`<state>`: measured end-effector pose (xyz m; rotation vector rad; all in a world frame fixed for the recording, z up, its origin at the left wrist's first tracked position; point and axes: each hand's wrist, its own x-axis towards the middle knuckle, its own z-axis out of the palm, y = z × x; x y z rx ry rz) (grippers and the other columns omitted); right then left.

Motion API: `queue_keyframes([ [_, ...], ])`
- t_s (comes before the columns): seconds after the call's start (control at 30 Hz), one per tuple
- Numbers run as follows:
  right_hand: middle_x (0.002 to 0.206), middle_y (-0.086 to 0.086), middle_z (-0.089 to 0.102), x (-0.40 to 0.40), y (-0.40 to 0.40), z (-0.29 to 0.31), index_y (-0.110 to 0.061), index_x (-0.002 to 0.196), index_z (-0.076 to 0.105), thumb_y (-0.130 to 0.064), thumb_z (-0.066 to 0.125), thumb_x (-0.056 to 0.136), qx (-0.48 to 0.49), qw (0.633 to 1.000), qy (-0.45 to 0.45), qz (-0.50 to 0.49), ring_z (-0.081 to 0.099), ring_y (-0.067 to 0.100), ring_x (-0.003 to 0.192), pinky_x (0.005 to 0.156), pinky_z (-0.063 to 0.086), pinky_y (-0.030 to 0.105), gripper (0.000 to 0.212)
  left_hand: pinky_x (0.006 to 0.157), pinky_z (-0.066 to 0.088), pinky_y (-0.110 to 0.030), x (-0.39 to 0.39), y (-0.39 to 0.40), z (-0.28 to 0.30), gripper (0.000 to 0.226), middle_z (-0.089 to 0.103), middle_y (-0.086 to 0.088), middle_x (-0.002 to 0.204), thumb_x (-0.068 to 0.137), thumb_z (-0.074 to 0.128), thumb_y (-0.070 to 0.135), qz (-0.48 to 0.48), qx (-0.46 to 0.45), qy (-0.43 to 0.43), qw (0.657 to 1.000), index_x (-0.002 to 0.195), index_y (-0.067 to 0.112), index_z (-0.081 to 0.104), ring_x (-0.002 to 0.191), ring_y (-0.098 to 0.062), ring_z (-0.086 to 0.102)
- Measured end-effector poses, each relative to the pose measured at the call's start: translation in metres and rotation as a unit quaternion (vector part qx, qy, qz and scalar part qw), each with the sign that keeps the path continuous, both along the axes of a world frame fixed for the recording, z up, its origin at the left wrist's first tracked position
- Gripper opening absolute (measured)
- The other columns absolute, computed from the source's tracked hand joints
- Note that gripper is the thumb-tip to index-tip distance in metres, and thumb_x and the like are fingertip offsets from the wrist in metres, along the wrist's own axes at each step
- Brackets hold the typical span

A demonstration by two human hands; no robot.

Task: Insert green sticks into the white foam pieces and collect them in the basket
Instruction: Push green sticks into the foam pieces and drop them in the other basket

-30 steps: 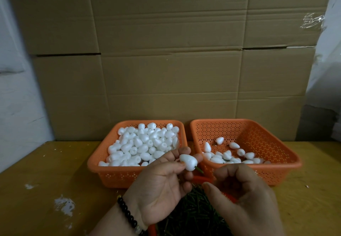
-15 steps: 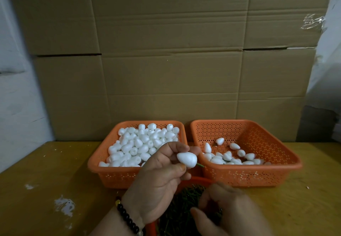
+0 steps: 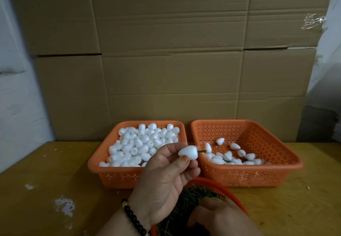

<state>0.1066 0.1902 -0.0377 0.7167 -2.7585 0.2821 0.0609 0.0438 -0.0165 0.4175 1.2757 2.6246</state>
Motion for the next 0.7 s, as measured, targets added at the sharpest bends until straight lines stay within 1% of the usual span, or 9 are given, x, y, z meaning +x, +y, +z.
queue_keyframes([
  [0.03, 0.064, -0.029, 0.056, 0.001, -0.001, 0.001, -0.057, 0.067, 0.064, -0.054, 0.028, 0.068, 0.018, 0.999, -0.027, 0.003, 0.056, -0.012, 0.062, 0.066, 0.041, 0.006, 0.036, 0.067, 0.058, -0.031, 0.000, 0.000, 0.000, 0.034, 0.067, -0.019, 0.096, 0.074, 0.062, -0.001, 0.002, 0.007, -0.014, 1.000, 0.108, 0.000, 0.060, 0.075, -0.020, 0.064],
  [0.07, 0.078, -0.026, 0.060, 0.001, -0.002, 0.001, -0.055, 0.083, 0.066, -0.051, 0.030, 0.077, 0.026, 0.998, -0.059, 0.017, 0.059, -0.007, 0.077, 0.077, 0.042, 0.012, 0.036, 0.066, 0.058, -0.032, -0.001, 0.001, -0.001, 0.036, 0.067, -0.019, 0.095, 0.072, 0.063, -0.001, 0.003, 0.012, -0.027, 1.000, 0.108, -0.001, 0.060, 0.074, -0.020, 0.065],
  [0.13, 0.115, -0.012, 0.055, -0.004, 0.001, -0.014, -0.044, 0.120, 0.053, -0.046, 0.029, 0.095, 0.019, 0.996, -0.048, 0.068, 0.049, 0.005, 0.114, 0.099, 0.028, 0.024, 0.035, 0.064, 0.058, -0.032, -0.001, 0.002, -0.001, 0.037, 0.066, -0.023, 0.099, 0.071, 0.064, 0.000, 0.002, 0.015, -0.046, 0.999, 0.108, -0.004, 0.061, 0.074, -0.020, 0.066],
  [0.17, 0.123, -0.008, 0.050, -0.007, 0.002, -0.018, -0.041, 0.127, 0.047, -0.045, 0.030, 0.098, 0.038, 0.995, -0.056, 0.078, 0.043, 0.008, 0.121, 0.102, 0.023, 0.026, 0.034, 0.064, 0.058, -0.032, -0.001, 0.002, -0.002, 0.036, 0.066, -0.024, 0.101, 0.072, 0.064, 0.000, 0.002, 0.014, -0.053, 0.998, 0.107, -0.004, 0.062, 0.073, -0.020, 0.066],
  [0.27, 0.126, -0.004, 0.047, -0.011, 0.002, -0.021, -0.038, 0.130, 0.044, -0.045, 0.030, 0.099, 0.074, 0.992, -0.075, 0.072, 0.040, 0.011, 0.124, 0.103, 0.020, 0.027, 0.034, 0.062, 0.058, -0.031, -0.003, 0.003, -0.003, 0.026, 0.068, -0.020, 0.090, 0.072, 0.066, 0.003, 0.001, -0.001, -0.059, 0.998, 0.097, -0.002, 0.069, 0.073, -0.021, 0.066],
  [0.4, 0.127, -0.001, 0.048, -0.013, 0.000, -0.023, -0.037, 0.130, 0.045, -0.046, 0.030, 0.100, 0.076, 0.992, -0.073, 0.072, 0.041, 0.013, 0.124, 0.104, 0.022, 0.029, 0.035, 0.059, 0.056, -0.029, -0.011, 0.008, 0.000, 0.029, 0.068, -0.011, 0.079, 0.075, 0.067, 0.011, 0.036, -0.075, -0.054, 0.995, 0.101, -0.002, 0.064, 0.066, -0.016, 0.064],
  [0.5, 0.128, 0.000, 0.048, -0.012, 0.000, -0.022, -0.036, 0.130, 0.044, -0.046, 0.030, 0.099, 0.062, 0.992, -0.081, 0.077, 0.040, 0.013, 0.124, 0.102, 0.022, 0.030, 0.036, 0.056, 0.055, -0.027, -0.023, 0.018, 0.006, 0.012, 0.067, -0.007, 0.076, 0.087, 0.064, 0.011, 0.064, -0.153, -0.036, 0.985, 0.097, 0.004, 0.064, 0.063, -0.012, 0.063],
  [0.63, 0.130, -0.001, 0.046, -0.012, -0.002, -0.017, -0.035, 0.130, 0.043, -0.043, 0.031, 0.100, 0.091, 0.988, -0.103, 0.068, 0.038, 0.014, 0.127, 0.104, 0.021, 0.032, 0.034, 0.048, 0.046, -0.020, -0.048, 0.034, 0.009, 0.004, 0.067, 0.003, 0.075, 0.089, 0.066, 0.021, 0.121, -0.313, 0.039, 0.941, 0.090, 0.017, 0.066, 0.056, -0.001, 0.057],
  [0.7, 0.132, -0.004, 0.046, -0.015, 0.000, -0.018, -0.036, 0.129, 0.044, -0.042, 0.032, 0.100, 0.073, 0.992, -0.070, 0.073, 0.036, 0.012, 0.129, 0.107, 0.018, 0.032, 0.033, 0.055, 0.045, -0.019, -0.061, 0.042, 0.008, 0.006, 0.068, 0.008, 0.075, 0.085, 0.070, 0.026, 0.152, -0.380, 0.081, 0.909, 0.084, 0.021, 0.066, 0.060, 0.002, 0.058],
])
